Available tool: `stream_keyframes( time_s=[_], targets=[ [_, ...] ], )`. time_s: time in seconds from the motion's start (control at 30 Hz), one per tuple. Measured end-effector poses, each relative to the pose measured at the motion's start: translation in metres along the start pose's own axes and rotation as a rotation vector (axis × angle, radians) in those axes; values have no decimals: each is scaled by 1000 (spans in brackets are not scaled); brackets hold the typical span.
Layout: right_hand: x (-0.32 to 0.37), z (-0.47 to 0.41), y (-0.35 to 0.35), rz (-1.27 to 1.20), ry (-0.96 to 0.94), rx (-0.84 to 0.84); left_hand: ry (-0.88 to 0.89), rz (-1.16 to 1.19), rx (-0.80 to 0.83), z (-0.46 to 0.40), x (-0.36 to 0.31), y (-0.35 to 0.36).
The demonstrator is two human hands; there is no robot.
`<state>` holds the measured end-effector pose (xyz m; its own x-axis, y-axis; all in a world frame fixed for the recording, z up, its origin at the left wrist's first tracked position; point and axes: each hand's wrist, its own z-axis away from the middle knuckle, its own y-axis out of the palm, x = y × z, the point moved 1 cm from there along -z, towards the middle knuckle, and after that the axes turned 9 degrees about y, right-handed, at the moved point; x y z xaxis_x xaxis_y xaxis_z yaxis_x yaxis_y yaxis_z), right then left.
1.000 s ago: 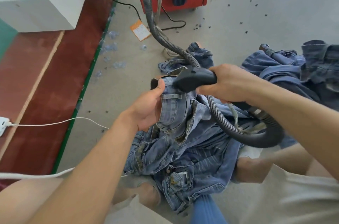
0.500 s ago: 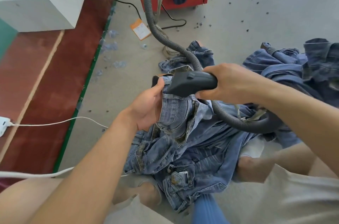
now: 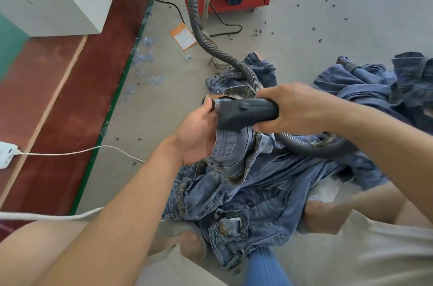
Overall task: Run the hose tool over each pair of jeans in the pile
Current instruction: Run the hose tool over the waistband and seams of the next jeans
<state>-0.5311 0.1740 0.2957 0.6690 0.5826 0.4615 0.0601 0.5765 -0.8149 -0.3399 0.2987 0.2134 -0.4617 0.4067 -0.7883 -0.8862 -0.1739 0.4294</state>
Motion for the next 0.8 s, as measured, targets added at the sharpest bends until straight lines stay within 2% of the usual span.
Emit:
stream_keyframes(
  time_s=[0.13, 0.27, 0.4, 0.5, 0.57, 0.7, 0.8],
  targets=[
    [16, 0, 1, -57, -17, -27, 10, 35, 1, -4, 4, 0],
    [5, 9, -17, -180, 202, -45, 42, 269, 23, -3, 7, 1],
    [-5, 21, -15, -531, 476, 142, 96, 380, 4, -9, 14, 9],
    [3, 18, 8, -672, 550, 244, 120, 357, -6, -15, 23, 23],
    [8, 9, 19, -691, 552, 201, 129, 404, -5, -16, 25, 28],
    [-4, -2, 20, -780, 589, -3, 174, 438, 11, -20, 23, 22],
    [-17, 4, 5, -667, 535, 61, 183, 482, 27, -20, 19, 15]
  ],
)
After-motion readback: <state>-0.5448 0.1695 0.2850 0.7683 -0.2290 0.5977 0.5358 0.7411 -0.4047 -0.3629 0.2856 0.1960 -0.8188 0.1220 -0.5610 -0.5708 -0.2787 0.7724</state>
